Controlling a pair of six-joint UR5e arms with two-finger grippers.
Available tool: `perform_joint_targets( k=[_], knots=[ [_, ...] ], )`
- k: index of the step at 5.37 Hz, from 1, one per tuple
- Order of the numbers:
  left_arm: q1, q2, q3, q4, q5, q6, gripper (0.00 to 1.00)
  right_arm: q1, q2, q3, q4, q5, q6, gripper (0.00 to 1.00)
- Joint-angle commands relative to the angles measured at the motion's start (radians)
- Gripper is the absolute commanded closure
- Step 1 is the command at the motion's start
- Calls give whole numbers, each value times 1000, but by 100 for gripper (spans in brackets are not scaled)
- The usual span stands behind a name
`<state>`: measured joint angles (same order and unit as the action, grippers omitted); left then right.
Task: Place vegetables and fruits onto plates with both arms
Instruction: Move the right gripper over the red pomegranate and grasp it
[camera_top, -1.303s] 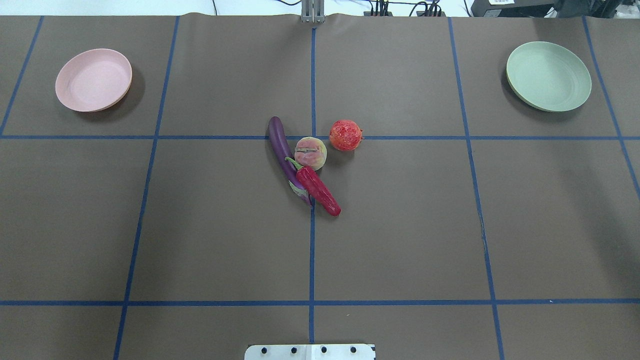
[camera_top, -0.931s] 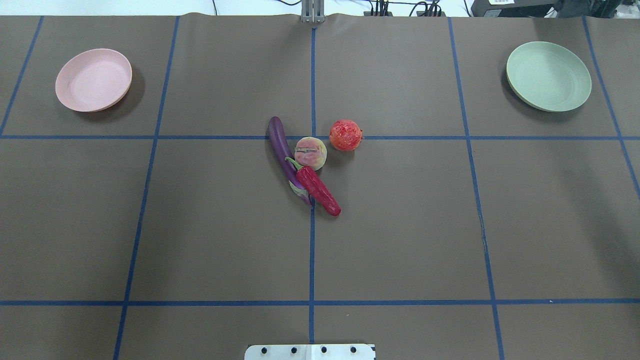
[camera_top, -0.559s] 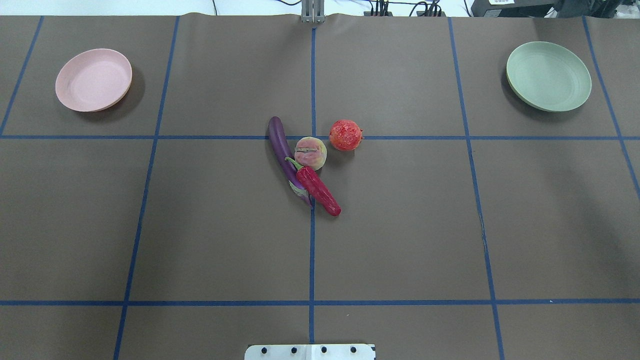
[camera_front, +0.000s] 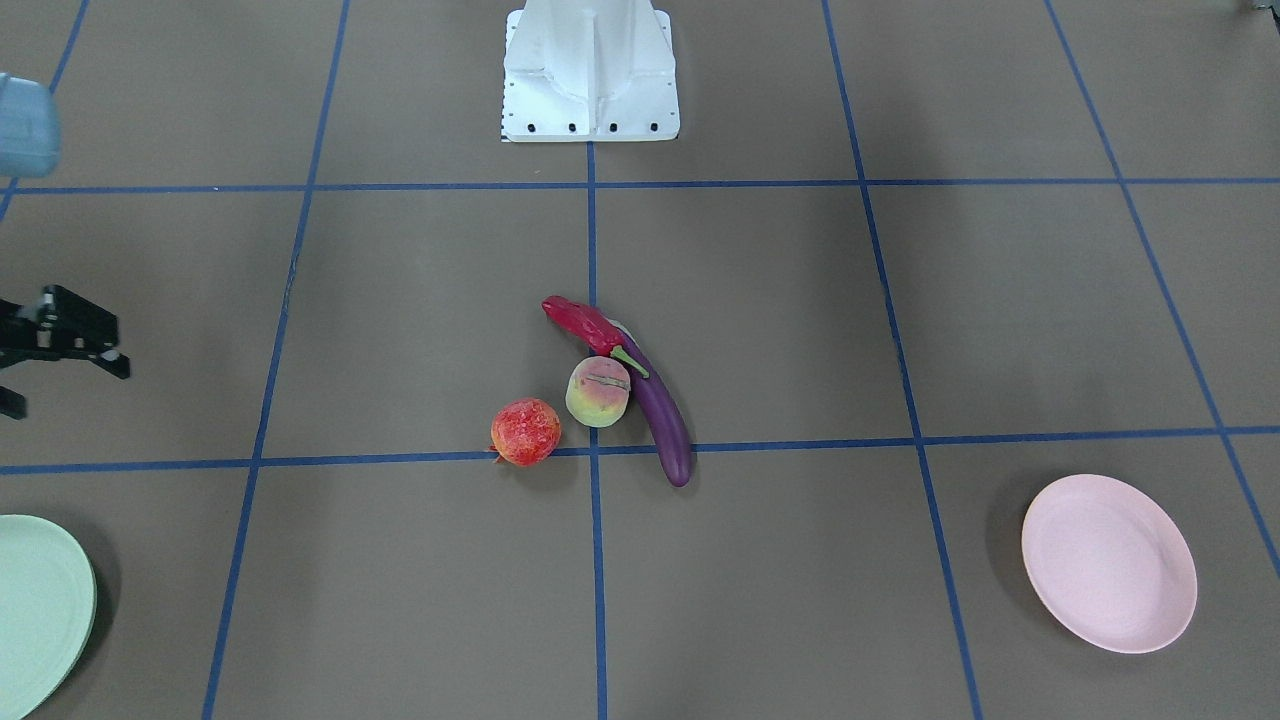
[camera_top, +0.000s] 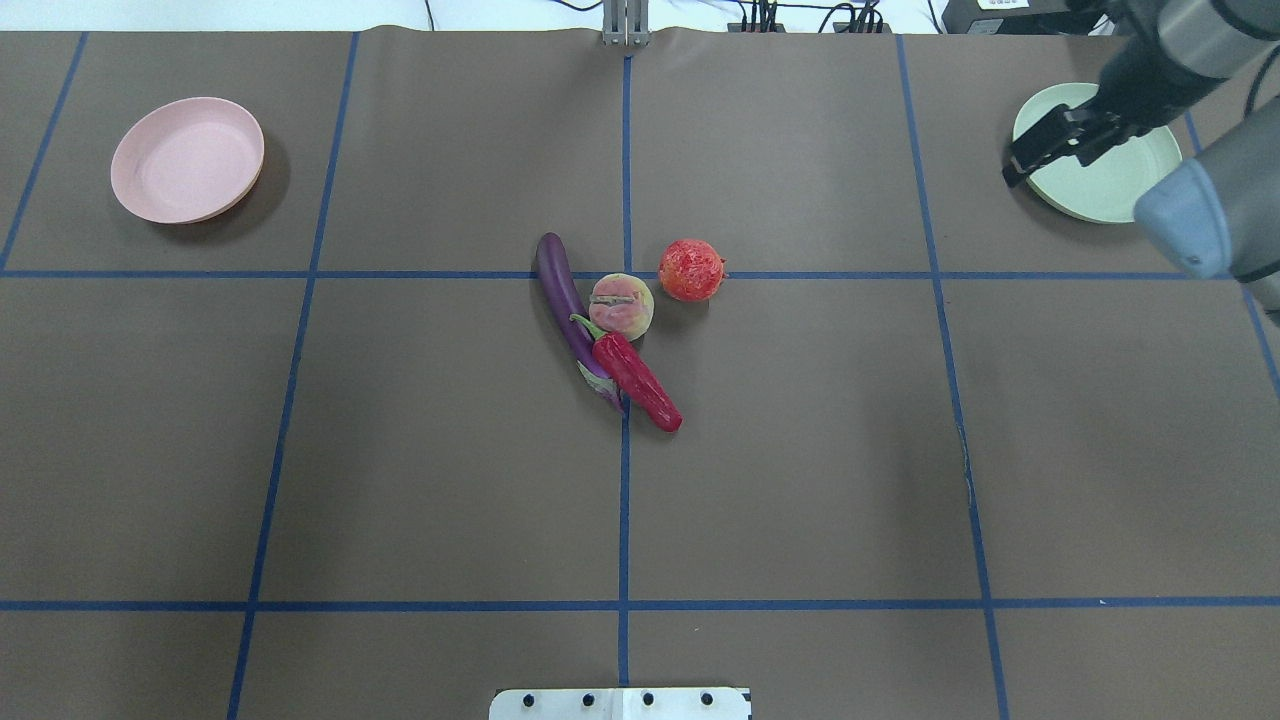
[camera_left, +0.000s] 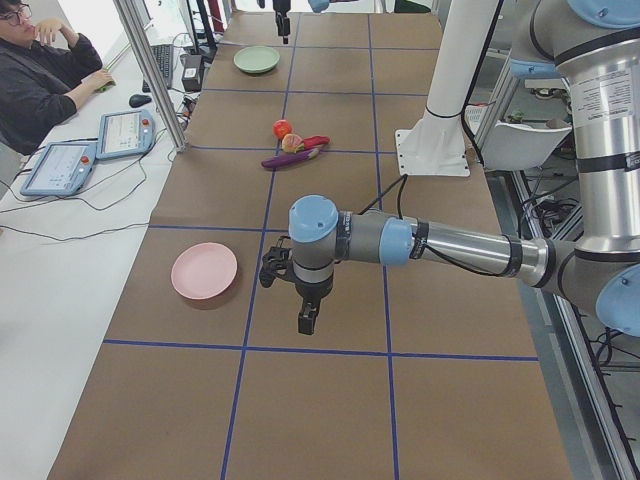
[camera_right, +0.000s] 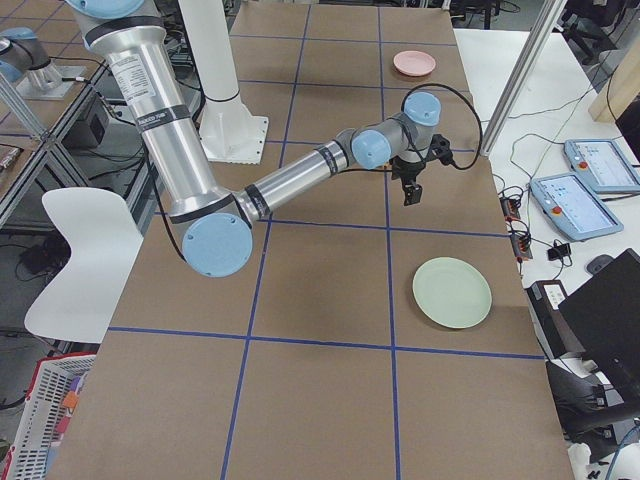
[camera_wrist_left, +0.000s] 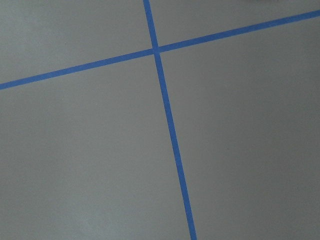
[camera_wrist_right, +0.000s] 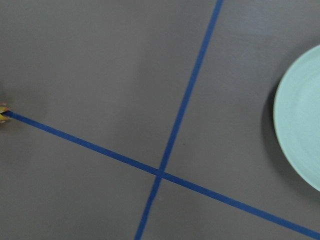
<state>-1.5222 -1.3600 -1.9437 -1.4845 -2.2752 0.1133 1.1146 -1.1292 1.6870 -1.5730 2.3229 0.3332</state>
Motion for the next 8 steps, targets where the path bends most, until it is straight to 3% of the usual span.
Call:
perform_joint_targets(
  k=[1, 2, 3, 4, 7, 8],
  knots=[
    [0, -2, 2, -2, -3, 2, 0, -176, 182, -82, 1, -183, 242, 1],
    [0, -2, 0, 0, -4, 0, 0, -261, 321, -210, 2, -308, 350, 1],
    [0, -2, 0, 0, -4, -1, 0, -318, 415, -359, 104, -371, 454, 1],
    [0, -2, 3, -2, -4, -1, 0, -390, 475, -450, 181, -472, 545, 1],
    [0, -1, 2, 0, -3, -1, 0, -472, 480, -480, 168, -566, 553, 1],
    [0, -1, 2, 0, -3, -1, 0, -493, 477, -478, 112, -597, 541, 1]
  ],
)
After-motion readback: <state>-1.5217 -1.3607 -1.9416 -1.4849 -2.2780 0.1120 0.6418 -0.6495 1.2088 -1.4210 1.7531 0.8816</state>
